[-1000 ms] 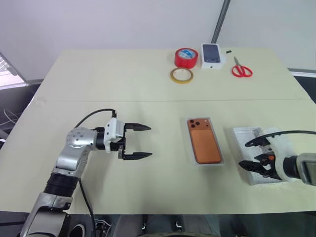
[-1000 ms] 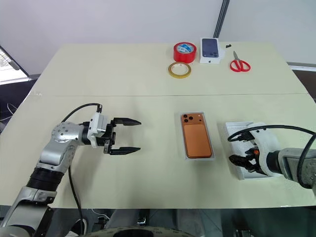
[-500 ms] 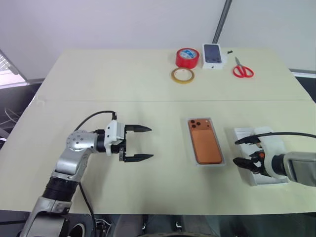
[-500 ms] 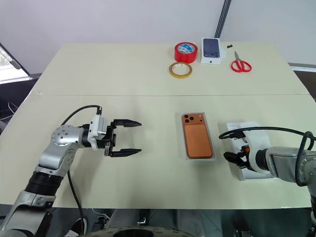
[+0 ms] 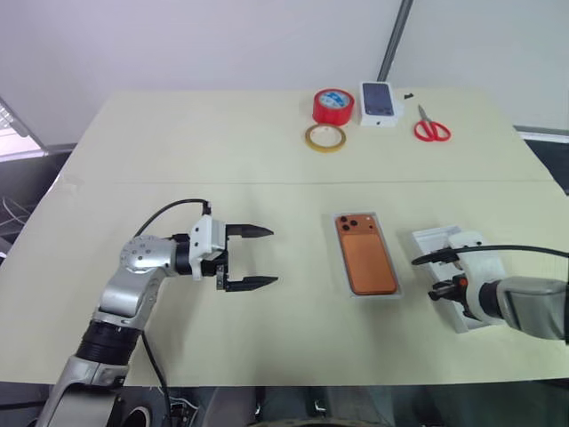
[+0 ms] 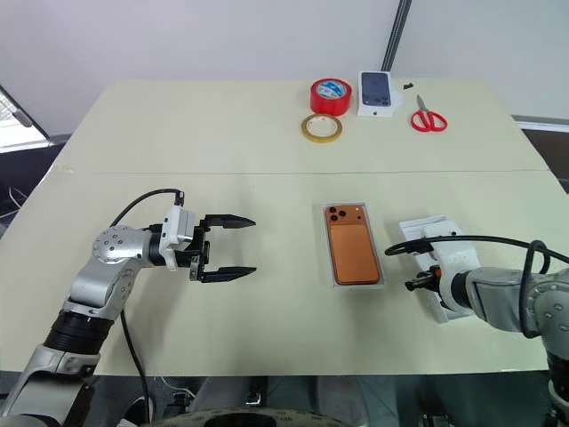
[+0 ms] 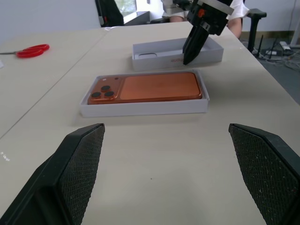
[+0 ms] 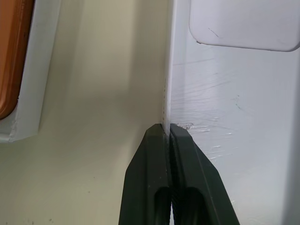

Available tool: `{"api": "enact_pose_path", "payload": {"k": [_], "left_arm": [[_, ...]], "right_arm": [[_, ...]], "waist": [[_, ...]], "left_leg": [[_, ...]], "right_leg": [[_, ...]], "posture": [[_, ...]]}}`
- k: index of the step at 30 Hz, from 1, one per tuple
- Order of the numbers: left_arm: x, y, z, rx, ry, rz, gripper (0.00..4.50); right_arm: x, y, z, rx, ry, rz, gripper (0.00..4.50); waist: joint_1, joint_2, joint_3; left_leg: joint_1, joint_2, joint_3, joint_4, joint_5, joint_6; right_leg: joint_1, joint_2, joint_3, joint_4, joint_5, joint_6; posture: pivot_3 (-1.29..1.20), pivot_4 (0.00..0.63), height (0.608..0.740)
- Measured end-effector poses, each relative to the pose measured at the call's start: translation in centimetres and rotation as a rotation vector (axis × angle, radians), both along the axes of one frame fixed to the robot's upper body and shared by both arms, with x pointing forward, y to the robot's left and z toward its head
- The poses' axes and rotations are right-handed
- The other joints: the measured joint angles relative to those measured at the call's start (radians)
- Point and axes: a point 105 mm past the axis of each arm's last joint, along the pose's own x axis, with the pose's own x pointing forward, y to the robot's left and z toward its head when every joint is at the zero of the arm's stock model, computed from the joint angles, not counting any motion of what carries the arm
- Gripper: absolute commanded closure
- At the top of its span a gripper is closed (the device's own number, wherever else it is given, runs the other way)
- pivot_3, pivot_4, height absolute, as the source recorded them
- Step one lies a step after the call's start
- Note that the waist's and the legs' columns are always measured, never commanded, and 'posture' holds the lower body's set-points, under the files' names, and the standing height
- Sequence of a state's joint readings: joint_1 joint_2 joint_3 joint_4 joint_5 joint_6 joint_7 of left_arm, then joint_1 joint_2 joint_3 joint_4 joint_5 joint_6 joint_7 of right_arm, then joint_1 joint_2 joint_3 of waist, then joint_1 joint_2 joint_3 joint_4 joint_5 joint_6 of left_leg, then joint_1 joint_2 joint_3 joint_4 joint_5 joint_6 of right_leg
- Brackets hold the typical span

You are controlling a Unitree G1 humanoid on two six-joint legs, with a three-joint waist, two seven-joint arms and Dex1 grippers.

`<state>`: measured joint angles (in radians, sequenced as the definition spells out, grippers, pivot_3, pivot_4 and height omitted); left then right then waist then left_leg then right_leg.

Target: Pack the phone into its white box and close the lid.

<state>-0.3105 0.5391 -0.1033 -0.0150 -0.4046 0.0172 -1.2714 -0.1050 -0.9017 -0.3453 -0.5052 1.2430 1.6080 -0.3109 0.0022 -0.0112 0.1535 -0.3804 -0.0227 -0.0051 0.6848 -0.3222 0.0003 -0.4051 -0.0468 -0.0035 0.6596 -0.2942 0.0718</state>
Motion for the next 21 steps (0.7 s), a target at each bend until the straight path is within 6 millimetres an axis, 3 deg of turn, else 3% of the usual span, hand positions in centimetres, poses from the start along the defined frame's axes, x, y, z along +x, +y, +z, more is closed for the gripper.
{"api": "enact_pose_path", "payload": {"k": [13, 17, 21], "left_arm": [[0.1, 0.0, 0.0, -0.003, 0.003, 0.01, 0.0], [0.1, 0.0, 0.0, -0.007, 0.003, 0.009, 0.0], [0.2, -0.1, 0.0, -0.016, 0.009, 0.012, 0.0]], "right_arm": [[1.8, -0.9, 0.3, 0.077, -0.061, -0.115, 4.45], [3.5, -1.3, 2.1, 0.131, -0.146, -0.162, 4.45], [5.5, 0.1, 4.1, 0.22, -0.225, -0.133, 4.45]], "waist": [[-0.014, -0.002, -0.001], [-0.014, 0.001, 0.001], [-0.016, 0.002, 0.001]], "left_leg": [[0.001, 0.0, 0.0, -0.001, 0.0, 0.0], [-0.002, 0.0, 0.0, -0.002, 0.0, 0.0], [-0.006, 0.0, 0.0, -0.001, 0.0, 0.0]], "right_leg": [[0.001, 0.0, 0.0, -0.001, 0.0, 0.0], [-0.003, 0.0, 0.0, 0.0, 0.0, 0.0], [-0.007, 0.0, 0.0, 0.0, 0.0, 0.0]], "posture": [[0.0, 0.15, 0.74], [0.0, 0.15, 0.74], [0.0, 0.15, 0.74]]}}
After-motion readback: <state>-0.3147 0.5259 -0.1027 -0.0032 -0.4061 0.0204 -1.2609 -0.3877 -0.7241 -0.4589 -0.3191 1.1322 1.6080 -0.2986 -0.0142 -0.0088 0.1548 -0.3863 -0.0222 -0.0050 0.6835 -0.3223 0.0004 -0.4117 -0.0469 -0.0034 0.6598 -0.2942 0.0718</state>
